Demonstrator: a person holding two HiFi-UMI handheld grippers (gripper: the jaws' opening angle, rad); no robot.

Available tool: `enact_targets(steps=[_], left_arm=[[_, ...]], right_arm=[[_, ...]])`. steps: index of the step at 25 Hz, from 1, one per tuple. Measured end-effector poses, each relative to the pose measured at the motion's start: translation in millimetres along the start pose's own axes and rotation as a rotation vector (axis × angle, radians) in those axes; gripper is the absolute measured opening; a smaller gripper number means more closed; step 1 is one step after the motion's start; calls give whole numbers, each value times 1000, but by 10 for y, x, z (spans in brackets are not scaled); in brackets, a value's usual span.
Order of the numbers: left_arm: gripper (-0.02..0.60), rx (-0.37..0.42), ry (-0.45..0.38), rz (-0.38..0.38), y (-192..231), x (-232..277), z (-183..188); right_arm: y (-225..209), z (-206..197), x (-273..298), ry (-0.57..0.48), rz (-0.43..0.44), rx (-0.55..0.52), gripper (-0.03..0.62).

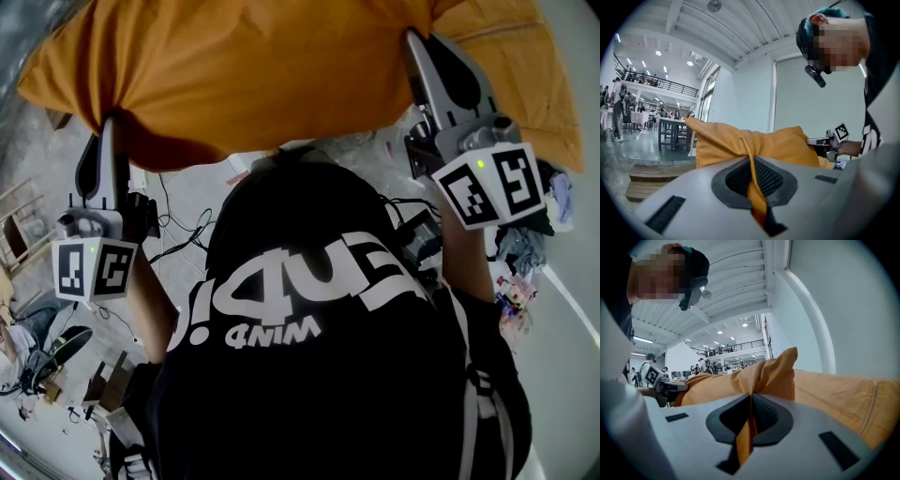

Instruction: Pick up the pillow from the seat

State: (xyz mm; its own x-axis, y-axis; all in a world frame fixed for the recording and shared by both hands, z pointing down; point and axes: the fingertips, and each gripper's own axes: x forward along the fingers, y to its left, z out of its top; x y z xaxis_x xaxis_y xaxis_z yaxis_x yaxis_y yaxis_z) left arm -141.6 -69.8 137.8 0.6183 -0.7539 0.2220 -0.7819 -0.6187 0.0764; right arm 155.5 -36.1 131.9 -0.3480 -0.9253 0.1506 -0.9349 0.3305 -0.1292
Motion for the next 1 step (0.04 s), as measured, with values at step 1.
enact_targets(steps=[1], left_arm=[[14, -1, 2, 0, -3, 10, -17]], right_arm=[[-10, -18, 1, 2, 0, 2, 31]])
